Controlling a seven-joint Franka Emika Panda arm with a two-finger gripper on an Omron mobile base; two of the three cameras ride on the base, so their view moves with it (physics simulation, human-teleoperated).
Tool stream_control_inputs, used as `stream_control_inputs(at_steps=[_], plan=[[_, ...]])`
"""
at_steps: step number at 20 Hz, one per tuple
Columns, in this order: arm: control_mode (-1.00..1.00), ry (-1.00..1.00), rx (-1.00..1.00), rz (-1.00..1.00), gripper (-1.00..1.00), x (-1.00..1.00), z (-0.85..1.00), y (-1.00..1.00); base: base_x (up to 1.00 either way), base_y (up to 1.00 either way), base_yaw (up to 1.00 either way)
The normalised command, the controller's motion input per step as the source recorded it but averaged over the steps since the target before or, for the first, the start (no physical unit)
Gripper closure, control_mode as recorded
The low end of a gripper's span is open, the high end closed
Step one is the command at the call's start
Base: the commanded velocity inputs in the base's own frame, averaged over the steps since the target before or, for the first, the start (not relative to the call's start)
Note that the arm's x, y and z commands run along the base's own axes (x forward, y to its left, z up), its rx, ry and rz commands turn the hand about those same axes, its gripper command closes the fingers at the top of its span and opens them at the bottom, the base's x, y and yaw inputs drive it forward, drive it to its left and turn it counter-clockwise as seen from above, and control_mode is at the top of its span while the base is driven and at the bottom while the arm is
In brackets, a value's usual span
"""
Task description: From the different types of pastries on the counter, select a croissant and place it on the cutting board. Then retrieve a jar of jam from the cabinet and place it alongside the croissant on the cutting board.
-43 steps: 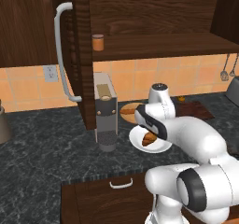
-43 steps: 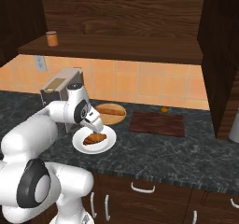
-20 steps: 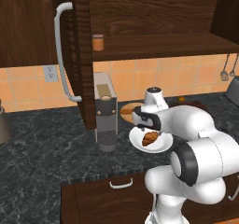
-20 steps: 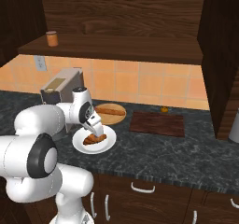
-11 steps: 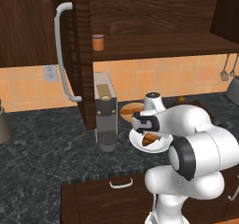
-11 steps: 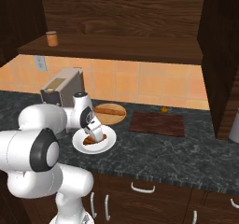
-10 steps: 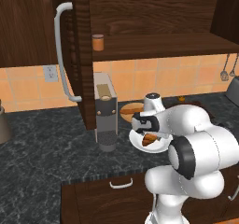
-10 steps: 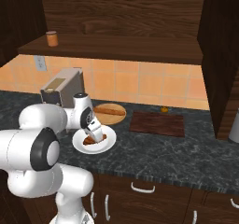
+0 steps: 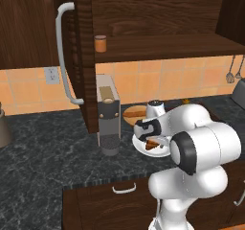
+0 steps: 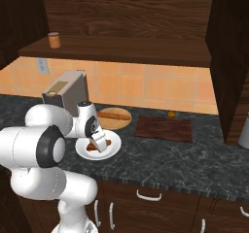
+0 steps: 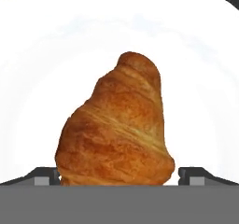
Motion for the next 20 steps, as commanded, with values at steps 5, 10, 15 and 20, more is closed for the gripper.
stream_control_inputs(at_steps=[5,10,15,20], plan=[[-1.0,0.0,0.0,-0.06,1.0,0.07,-0.34,0.0,0.0,0.0,0.0],[-1.0,0.0,0.0,-0.06,1.0,0.0,-0.03,0.0,0.0,0.0,0.0],[-1.0,-0.04,0.02,0.0,1.0,-0.14,0.5,0.0,0.0,0.0,0.0],[-1.0,-0.03,0.0,0.0,1.0,-0.02,0.41,-0.21,0.0,0.0,0.0]])
